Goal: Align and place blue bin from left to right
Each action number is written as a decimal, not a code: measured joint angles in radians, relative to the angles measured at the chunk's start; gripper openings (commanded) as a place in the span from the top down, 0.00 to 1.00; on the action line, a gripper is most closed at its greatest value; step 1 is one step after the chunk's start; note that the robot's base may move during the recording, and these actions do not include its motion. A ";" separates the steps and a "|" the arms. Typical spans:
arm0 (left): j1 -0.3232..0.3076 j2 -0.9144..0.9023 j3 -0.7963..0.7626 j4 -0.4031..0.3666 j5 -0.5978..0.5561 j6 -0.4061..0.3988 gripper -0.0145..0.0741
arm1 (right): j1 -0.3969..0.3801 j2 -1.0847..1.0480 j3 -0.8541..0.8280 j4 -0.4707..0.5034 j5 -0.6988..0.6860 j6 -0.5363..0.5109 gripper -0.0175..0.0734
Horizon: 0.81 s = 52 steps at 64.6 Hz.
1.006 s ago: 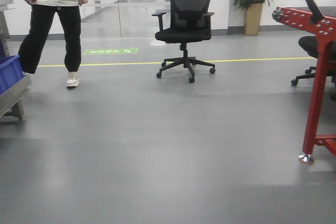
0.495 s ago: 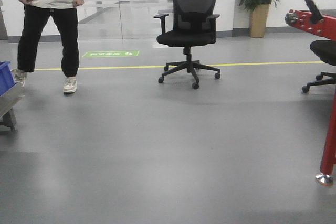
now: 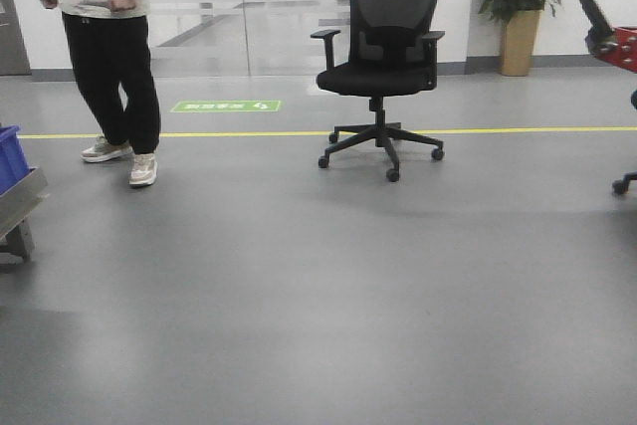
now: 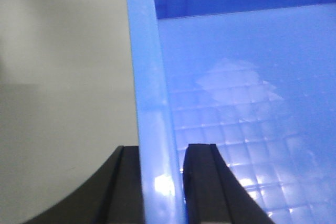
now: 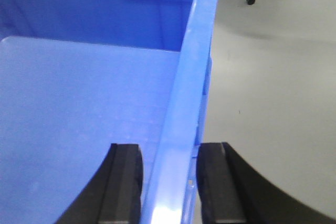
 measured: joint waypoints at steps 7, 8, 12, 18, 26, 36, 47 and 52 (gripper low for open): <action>0.000 0.000 0.000 0.000 0.000 0.000 0.85 | 0.000 0.000 0.000 0.000 0.000 0.000 0.89; 0.000 0.000 0.000 0.000 0.000 0.000 0.85 | 0.000 0.000 0.000 0.000 0.000 0.000 0.89; 0.000 0.000 0.000 -0.002 0.000 0.000 0.85 | 0.000 0.000 0.000 0.000 0.000 0.000 0.89; 0.000 0.000 0.000 -0.004 -0.002 0.000 0.85 | 0.000 0.000 0.000 0.000 0.000 0.000 0.89; 0.000 0.000 0.000 -0.004 -0.006 0.000 0.85 | 0.000 0.000 0.000 0.000 0.000 0.000 0.89; 0.000 0.000 0.000 -0.004 -0.006 0.000 0.85 | 0.000 0.000 0.000 0.000 0.000 0.000 0.89; 0.000 0.000 0.000 -0.004 -0.006 0.000 0.85 | 0.000 0.000 0.000 0.000 0.000 0.000 0.89; 0.000 0.000 0.000 -0.004 -0.006 0.000 0.85 | 0.000 0.000 0.000 0.000 0.000 0.000 0.89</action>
